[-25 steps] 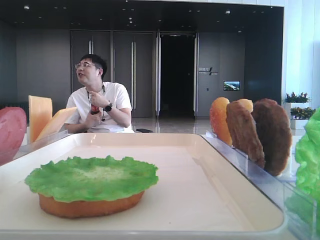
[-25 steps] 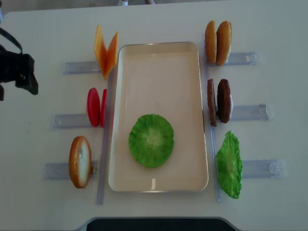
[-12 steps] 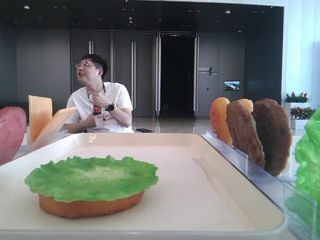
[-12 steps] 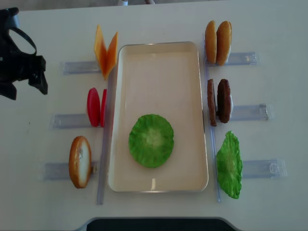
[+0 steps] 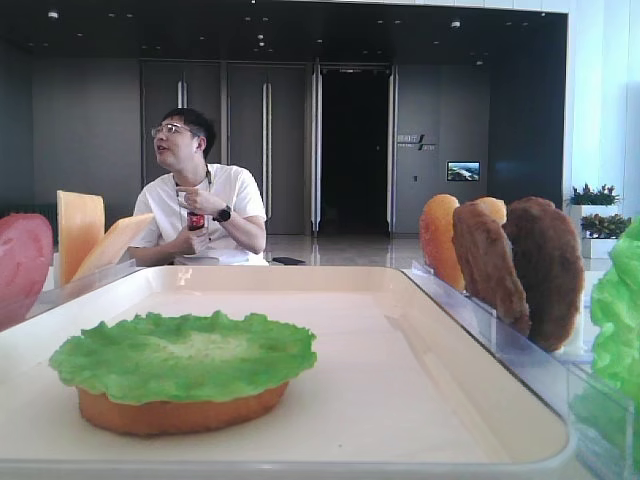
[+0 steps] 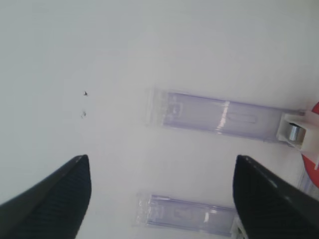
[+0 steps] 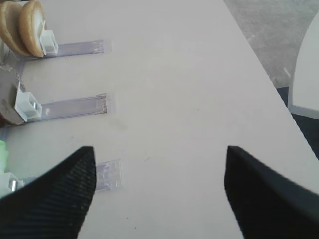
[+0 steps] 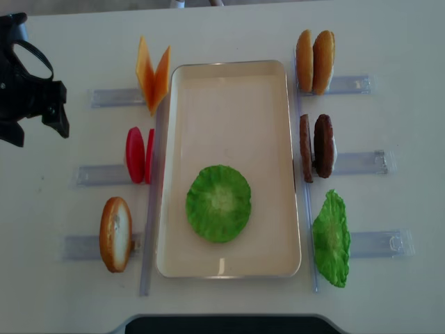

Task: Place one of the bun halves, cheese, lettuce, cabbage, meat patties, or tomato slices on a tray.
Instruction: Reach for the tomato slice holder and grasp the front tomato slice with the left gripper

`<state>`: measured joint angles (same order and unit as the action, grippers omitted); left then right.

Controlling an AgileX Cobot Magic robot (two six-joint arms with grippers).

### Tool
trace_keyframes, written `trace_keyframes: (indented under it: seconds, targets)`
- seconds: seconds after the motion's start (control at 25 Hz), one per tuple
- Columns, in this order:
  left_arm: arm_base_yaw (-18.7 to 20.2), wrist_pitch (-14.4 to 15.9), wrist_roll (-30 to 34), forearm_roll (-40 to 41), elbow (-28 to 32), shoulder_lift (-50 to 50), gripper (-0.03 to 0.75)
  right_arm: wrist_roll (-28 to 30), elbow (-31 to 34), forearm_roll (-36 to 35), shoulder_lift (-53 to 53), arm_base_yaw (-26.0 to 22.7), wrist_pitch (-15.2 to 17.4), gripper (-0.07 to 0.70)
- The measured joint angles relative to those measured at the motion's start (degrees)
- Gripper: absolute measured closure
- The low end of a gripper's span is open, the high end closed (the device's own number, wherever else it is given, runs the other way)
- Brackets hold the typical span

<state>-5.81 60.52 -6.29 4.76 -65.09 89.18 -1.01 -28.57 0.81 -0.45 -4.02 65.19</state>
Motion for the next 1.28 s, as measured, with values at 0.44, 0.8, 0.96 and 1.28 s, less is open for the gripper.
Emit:
trace_keyframes:
  seconds: [0.44, 0.8, 0.96, 1.28]
  targets:
    - [2.86, 2.57, -0.59, -0.16, 0.00, 0.00, 0.024, 0.00, 0.00, 0.00, 0.00, 0.00, 0.00, 0.094]
    - [17.31, 2.59, -13.86, 1.88, 0.00, 0.00, 0.024, 0.00, 0.00, 0.00, 0.00, 0.00, 0.00, 0.094]
    - [23.27, 2.65, -18.58, 1.88, 0.00, 0.00, 0.024, 0.00, 0.00, 0.00, 0.00, 0.00, 0.00, 0.094]
    - [29.88, 2.76, -26.44, 1.83, 0.00, 0.00, 0.024, 0.00, 0.00, 0.00, 0.00, 0.00, 0.00, 0.094]
